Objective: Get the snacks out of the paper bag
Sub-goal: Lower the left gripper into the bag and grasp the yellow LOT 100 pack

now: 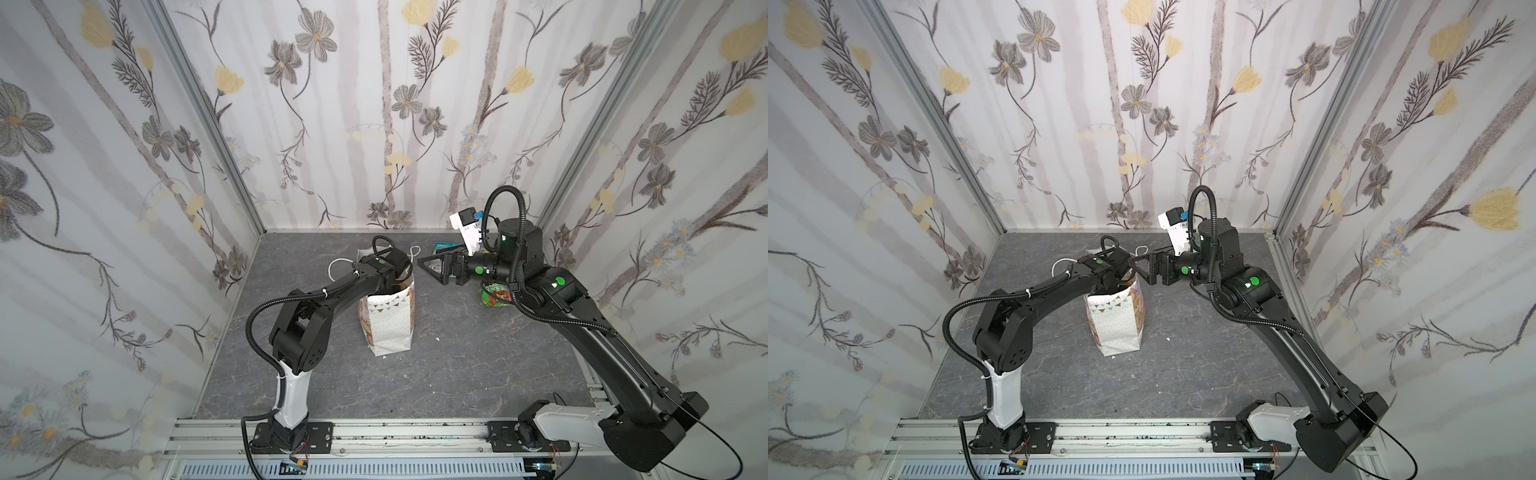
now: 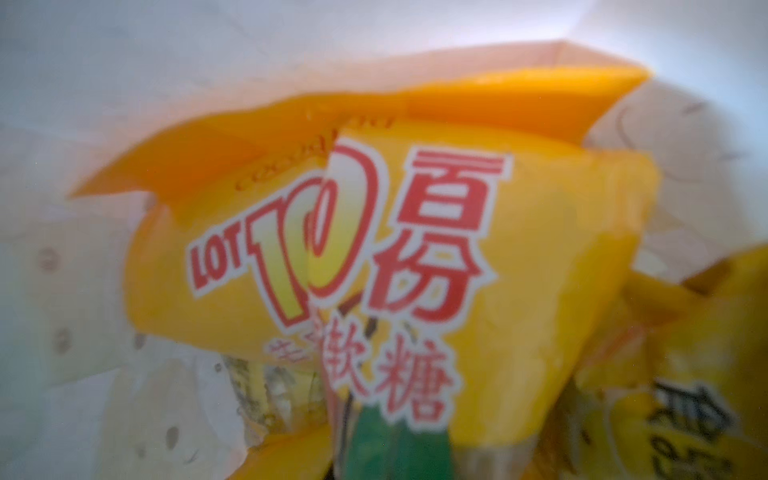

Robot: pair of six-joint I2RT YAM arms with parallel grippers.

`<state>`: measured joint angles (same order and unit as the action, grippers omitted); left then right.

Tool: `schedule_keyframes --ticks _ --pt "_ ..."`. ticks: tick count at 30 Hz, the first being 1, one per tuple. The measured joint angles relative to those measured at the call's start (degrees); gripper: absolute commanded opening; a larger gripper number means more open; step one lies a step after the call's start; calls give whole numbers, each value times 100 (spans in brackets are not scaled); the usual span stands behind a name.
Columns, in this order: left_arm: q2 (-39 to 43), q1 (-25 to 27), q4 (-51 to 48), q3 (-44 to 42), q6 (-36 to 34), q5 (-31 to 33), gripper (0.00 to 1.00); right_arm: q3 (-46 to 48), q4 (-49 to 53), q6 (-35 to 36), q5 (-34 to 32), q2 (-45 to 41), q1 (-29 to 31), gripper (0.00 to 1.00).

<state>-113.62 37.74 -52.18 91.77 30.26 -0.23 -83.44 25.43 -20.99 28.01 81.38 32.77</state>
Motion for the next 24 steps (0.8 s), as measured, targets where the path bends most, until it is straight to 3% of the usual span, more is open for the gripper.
schedule_keyframes --ticks 24 --pt "37 -55 -855 728 -96 -61 0 -2 42 4 -96 2 9 92"
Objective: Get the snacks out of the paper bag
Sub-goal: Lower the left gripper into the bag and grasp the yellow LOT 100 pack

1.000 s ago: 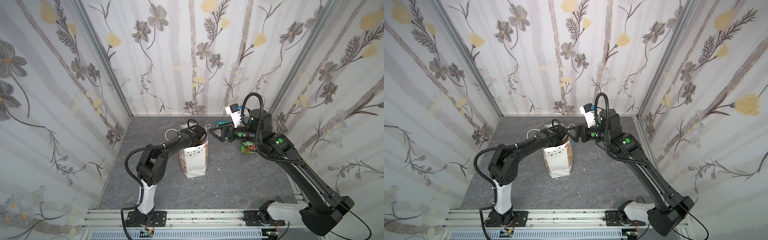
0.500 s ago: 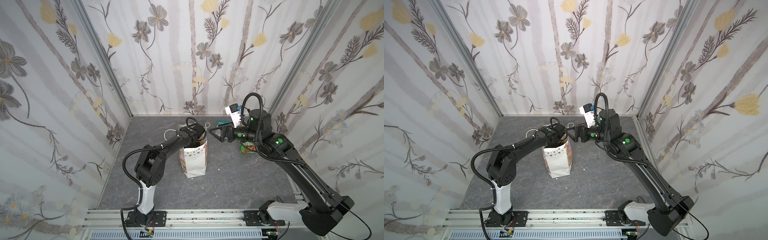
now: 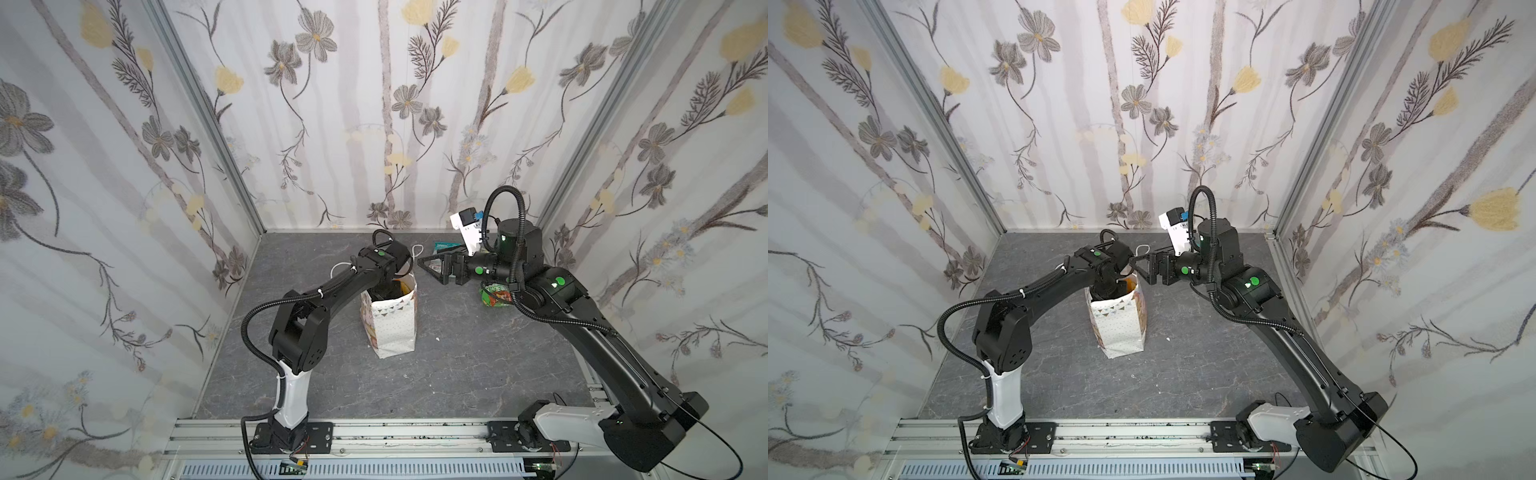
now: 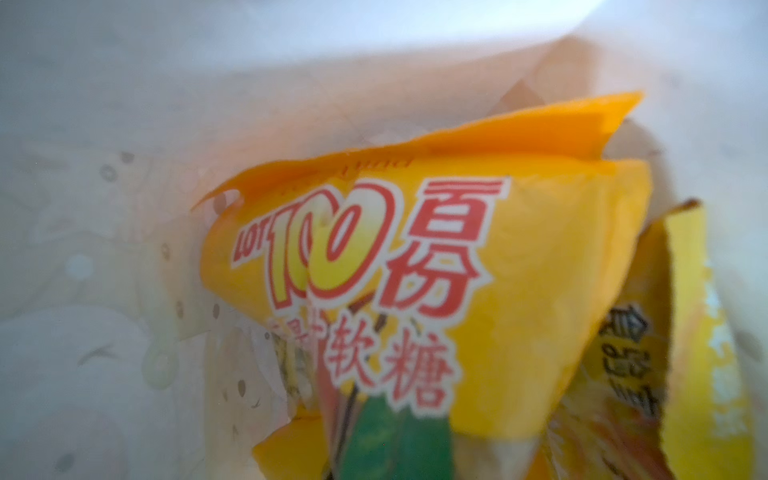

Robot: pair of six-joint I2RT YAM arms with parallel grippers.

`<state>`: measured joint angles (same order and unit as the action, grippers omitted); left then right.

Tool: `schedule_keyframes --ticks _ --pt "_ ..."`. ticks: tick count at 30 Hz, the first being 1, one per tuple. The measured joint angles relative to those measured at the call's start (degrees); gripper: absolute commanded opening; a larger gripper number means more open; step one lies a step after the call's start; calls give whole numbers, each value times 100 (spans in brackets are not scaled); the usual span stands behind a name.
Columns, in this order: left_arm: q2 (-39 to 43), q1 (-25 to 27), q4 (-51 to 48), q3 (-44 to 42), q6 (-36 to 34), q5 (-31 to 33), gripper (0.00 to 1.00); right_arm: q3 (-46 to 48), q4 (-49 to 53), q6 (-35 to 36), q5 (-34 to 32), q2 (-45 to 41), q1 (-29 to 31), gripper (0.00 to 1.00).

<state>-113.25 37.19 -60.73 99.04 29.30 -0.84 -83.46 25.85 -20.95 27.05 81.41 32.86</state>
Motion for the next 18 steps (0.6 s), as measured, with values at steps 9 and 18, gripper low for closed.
schedule_keyframes --ticks 9,18 --pt "50 -48 -249 295 -59 87 0 0 4 2 -42 -2 0 92" --pt "105 -68 -492 684 -81 184 0 0 9 2 -44 -2 0 93"
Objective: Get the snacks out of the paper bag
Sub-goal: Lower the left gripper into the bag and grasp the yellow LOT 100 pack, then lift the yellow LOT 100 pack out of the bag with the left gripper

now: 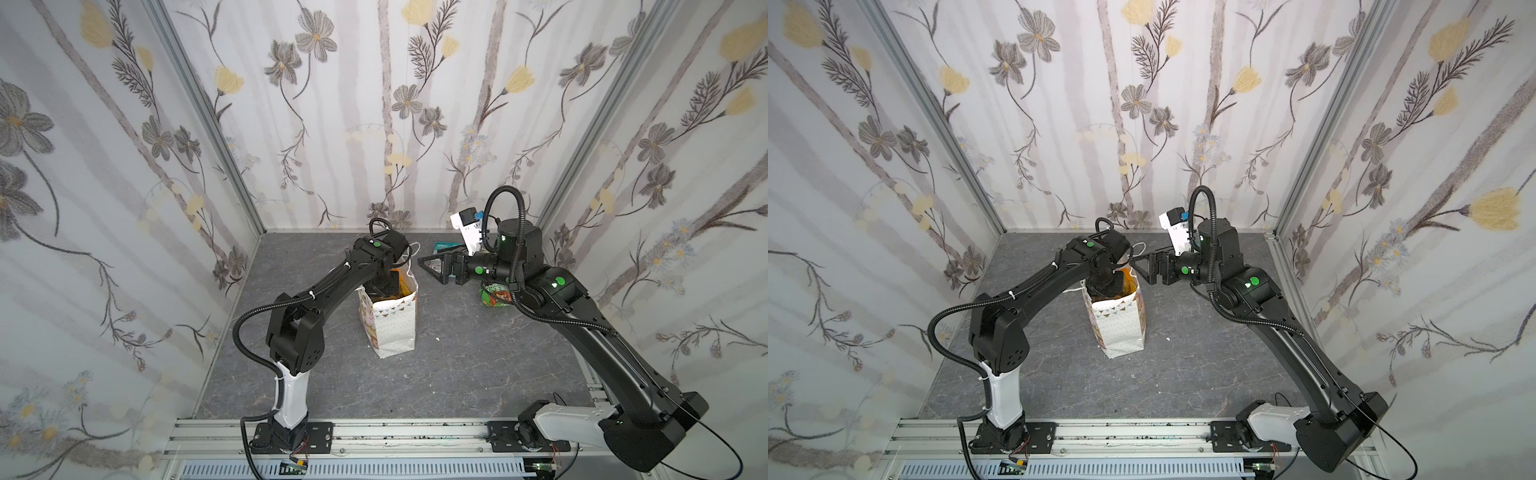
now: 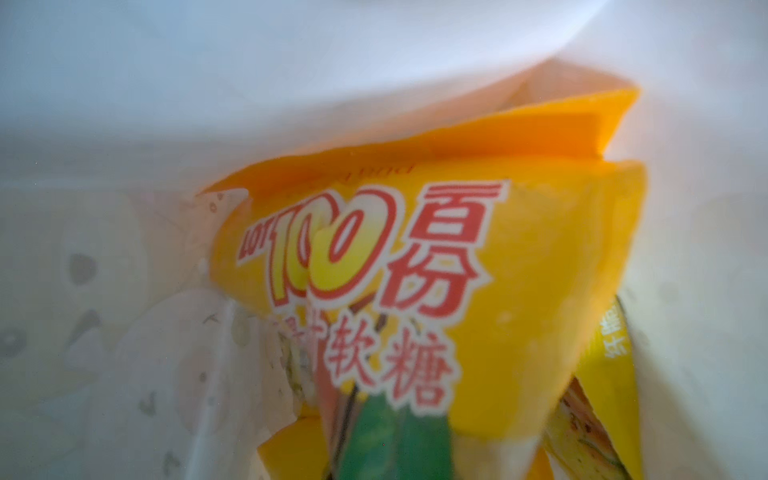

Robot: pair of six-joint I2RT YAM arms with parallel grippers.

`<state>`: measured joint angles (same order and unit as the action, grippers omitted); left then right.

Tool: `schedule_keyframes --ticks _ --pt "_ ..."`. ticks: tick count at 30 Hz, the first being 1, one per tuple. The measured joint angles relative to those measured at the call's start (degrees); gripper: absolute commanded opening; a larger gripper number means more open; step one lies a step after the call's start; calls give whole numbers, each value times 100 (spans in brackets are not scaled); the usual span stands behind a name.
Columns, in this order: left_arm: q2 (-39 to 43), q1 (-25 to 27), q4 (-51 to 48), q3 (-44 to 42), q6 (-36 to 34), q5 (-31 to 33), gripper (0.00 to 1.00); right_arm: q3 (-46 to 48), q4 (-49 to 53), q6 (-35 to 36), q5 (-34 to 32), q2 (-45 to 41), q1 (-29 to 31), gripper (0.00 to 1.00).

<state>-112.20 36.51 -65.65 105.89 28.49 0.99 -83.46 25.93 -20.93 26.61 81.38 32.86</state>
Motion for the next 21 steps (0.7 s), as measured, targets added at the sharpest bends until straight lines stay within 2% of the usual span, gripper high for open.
schedule_keyframes --ticks 21 --pt "118 -13 -553 1019 -114 249 0 0 4 2 -22 0 0 93"
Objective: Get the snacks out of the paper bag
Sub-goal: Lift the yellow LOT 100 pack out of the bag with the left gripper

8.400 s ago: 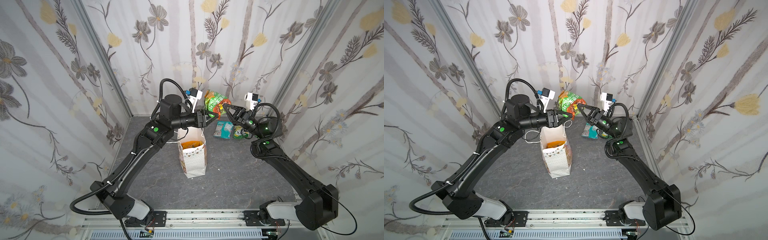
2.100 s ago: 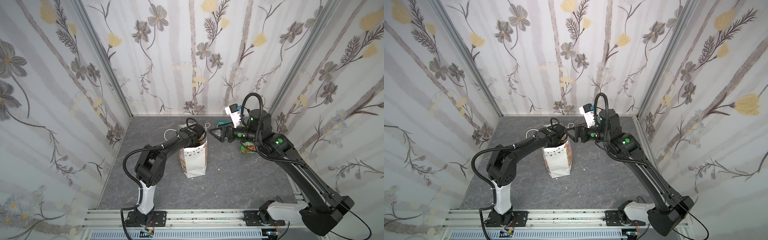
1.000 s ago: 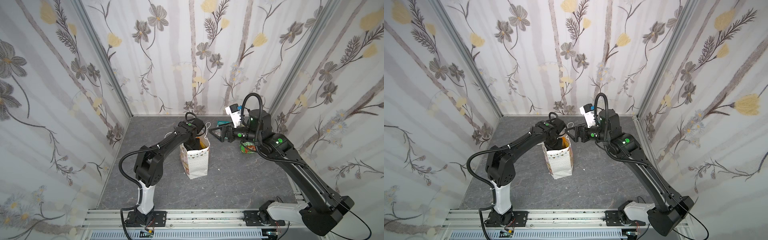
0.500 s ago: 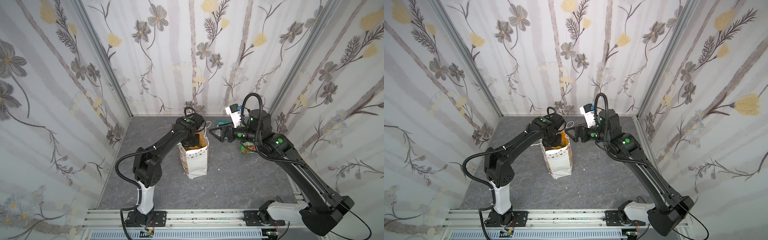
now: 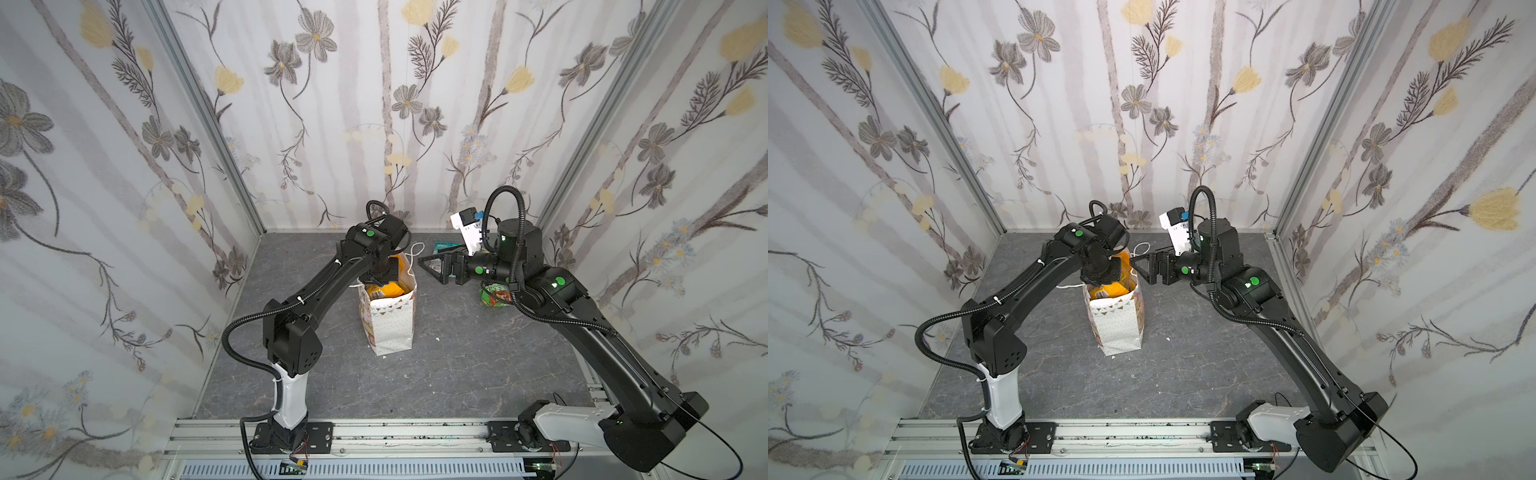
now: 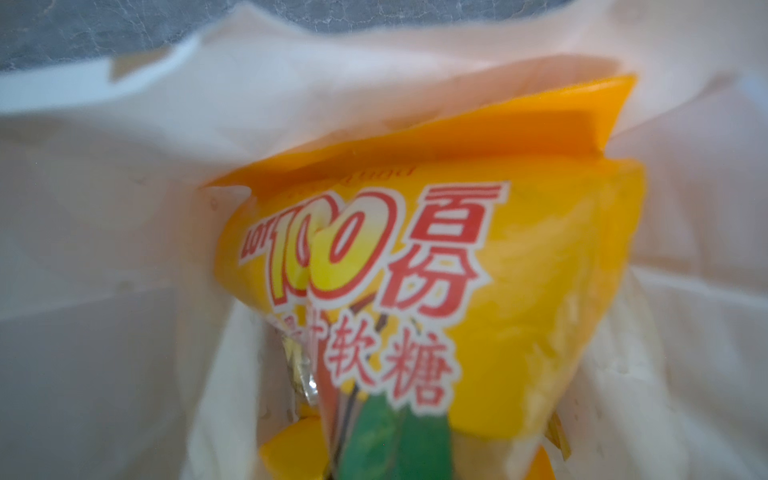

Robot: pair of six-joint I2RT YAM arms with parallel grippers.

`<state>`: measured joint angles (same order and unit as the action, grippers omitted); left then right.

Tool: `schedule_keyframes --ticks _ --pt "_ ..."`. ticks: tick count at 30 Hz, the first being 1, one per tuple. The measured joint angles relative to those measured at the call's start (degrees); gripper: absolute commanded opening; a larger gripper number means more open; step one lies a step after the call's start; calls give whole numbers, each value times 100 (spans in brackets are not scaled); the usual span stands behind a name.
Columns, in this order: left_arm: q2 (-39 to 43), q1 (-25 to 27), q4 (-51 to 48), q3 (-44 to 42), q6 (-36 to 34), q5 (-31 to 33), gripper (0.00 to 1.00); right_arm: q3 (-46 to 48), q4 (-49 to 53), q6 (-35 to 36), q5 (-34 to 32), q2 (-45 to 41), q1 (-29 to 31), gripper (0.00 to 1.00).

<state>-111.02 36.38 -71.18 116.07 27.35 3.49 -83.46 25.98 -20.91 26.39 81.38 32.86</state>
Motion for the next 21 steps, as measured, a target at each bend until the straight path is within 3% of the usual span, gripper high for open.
schedule_keyframes --ticks 21 --pt "22 -4 -691 1582 -173 308 0 -11 -76 -4 -420 -229 -15 94"
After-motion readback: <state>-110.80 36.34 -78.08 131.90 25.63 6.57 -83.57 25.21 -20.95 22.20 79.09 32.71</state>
